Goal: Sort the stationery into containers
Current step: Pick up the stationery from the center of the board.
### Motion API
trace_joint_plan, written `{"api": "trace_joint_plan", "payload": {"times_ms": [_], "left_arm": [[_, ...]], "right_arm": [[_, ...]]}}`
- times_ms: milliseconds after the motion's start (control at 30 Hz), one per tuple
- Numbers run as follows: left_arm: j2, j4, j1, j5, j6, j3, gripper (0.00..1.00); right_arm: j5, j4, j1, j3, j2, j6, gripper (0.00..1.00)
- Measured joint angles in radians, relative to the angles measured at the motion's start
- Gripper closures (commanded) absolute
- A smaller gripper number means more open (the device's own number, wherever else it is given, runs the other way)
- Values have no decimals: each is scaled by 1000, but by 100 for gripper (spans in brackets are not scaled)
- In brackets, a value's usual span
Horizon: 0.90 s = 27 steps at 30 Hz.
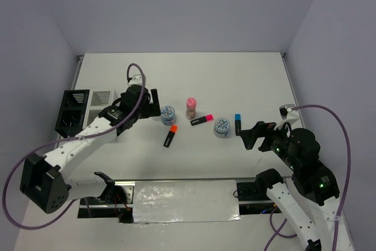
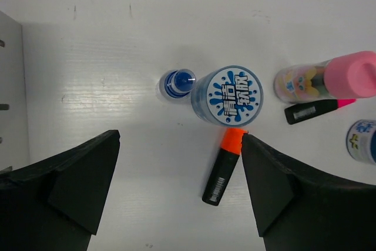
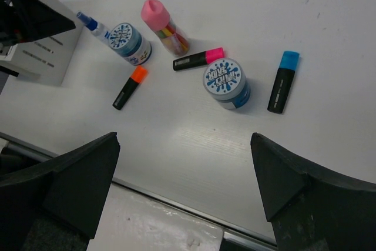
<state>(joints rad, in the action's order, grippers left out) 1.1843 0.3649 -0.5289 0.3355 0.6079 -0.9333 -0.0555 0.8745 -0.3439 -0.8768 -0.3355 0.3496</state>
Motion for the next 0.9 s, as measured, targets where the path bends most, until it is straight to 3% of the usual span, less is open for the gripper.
{"api": "trace_joint_plan", "payload": {"times_ms": [300, 600, 733, 800, 900], "left_arm": [[161, -73, -30, 165, -11, -6, 19], [274, -125, -30, 192, -32, -49, 29], [309, -141, -30, 192, -30, -49, 42], [321, -142, -30, 192, -29, -49, 44], [334, -152, -30, 193, -25, -51, 71]], "right_arm": [[-43, -17, 0, 11, -1, -5, 0], [-58, -21, 0, 19, -1, -7, 0], [-60, -22, 0, 19, -1, -7, 0], [-61, -22, 0, 19, -1, -7, 0], [-62, -22, 0, 19, -1, -7, 0]]}}
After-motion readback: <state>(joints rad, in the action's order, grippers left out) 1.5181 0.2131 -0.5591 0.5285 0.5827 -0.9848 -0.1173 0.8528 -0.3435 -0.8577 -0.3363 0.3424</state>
